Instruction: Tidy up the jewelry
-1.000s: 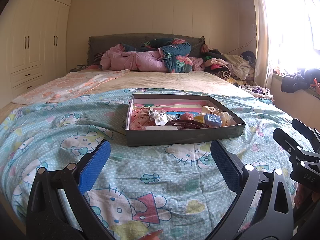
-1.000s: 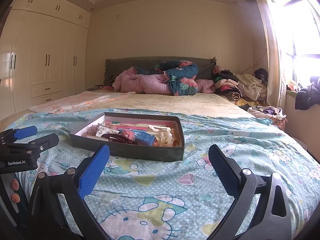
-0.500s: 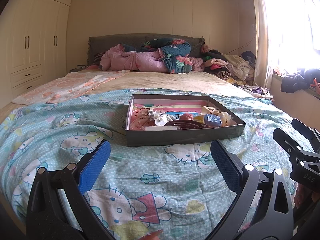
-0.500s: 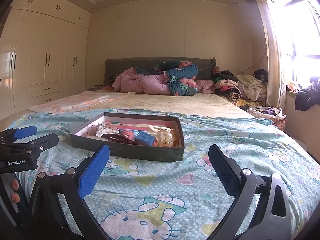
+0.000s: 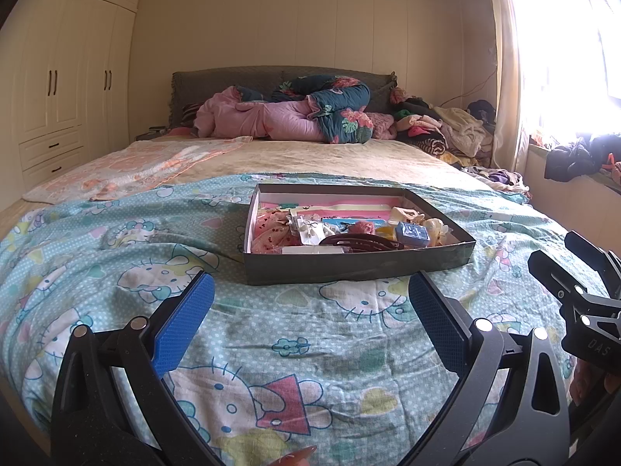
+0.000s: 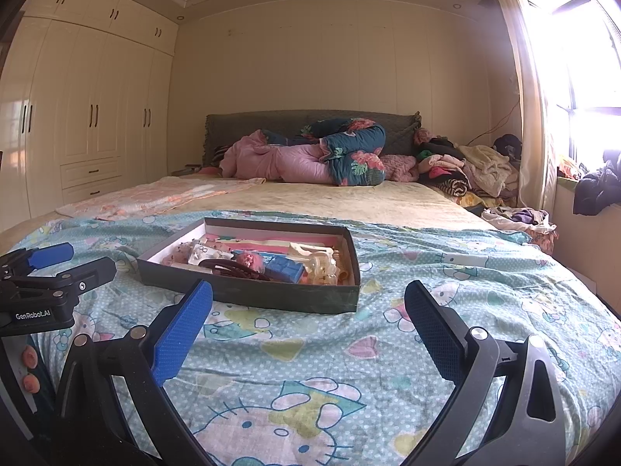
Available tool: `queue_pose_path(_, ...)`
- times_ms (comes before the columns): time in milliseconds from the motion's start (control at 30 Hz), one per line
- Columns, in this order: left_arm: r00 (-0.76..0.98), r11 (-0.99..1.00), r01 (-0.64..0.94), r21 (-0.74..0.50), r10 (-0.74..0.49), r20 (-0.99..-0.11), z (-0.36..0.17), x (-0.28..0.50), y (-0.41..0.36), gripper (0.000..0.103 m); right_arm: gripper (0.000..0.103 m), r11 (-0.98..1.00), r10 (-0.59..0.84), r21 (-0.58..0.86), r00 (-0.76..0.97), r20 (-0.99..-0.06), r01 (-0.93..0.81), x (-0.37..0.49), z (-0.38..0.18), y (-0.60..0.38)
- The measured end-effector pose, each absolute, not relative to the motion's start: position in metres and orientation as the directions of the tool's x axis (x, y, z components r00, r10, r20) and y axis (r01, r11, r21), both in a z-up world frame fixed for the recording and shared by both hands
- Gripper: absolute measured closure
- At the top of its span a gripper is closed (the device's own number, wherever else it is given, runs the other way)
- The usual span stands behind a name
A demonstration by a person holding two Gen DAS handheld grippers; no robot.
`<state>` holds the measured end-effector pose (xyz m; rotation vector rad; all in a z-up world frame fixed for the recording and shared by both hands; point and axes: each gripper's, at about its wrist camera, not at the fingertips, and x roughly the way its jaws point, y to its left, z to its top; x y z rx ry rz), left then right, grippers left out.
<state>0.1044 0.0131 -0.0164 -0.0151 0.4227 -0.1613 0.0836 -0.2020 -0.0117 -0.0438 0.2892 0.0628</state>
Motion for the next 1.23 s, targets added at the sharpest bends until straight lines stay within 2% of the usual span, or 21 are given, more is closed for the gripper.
queue_pose_path(567, 0.898, 0.987, 0.153, -0.052, -0.161, -0.409, -0.017, 0.105, 0.014, 0.011, 0.006, 0.997, 0.053, -0.033, 0.956, -0.287, -0.065, 0.083, -0.011, -0.202)
queue_pose_path(867, 0.903, 0.994, 0.102, -0.036, -0.107, -0.416, -0.015, 0.106, 0.016, 0.011, 0.006, 0.998, 0.037, -0.029, 0.957, -0.289, -0.047, 0.085, -0.01, -0.21)
queue_pose_path(1000, 0.886, 0.995, 0.083, -0.058, -0.1, -0.453, -0.016, 0.117, 0.021, 0.011, 0.006, 1.0, 0.016, -0.018, 0.955, -0.296, -0.022, 0.093, -0.008, -0.222)
queue_pose_path(1067, 0.867, 0.996, 0.052, -0.068, -0.079, -0.492, -0.019, 0.133, 0.03, 0.011, 0.006, 1.0, -0.012, -0.004, 0.95, -0.313, 0.012, 0.105, -0.007, -0.235)
queue_pose_path(1133, 0.853, 0.997, 0.0, -0.072, -0.037, -0.521, -0.018, 0.153, 0.047, 0.011, 0.006, 0.997, -0.071, 0.0, 0.926, -0.37, 0.076, 0.131, -0.005, -0.261)
queue_pose_path(1233, 0.823, 0.991, -0.103, -0.085, 0.037, -0.566, -0.019, 0.199, 0.088, 0.011, 0.006, 0.977, -0.185, -0.004, 0.831, -0.524, 0.214, 0.189, -0.015, -0.318)
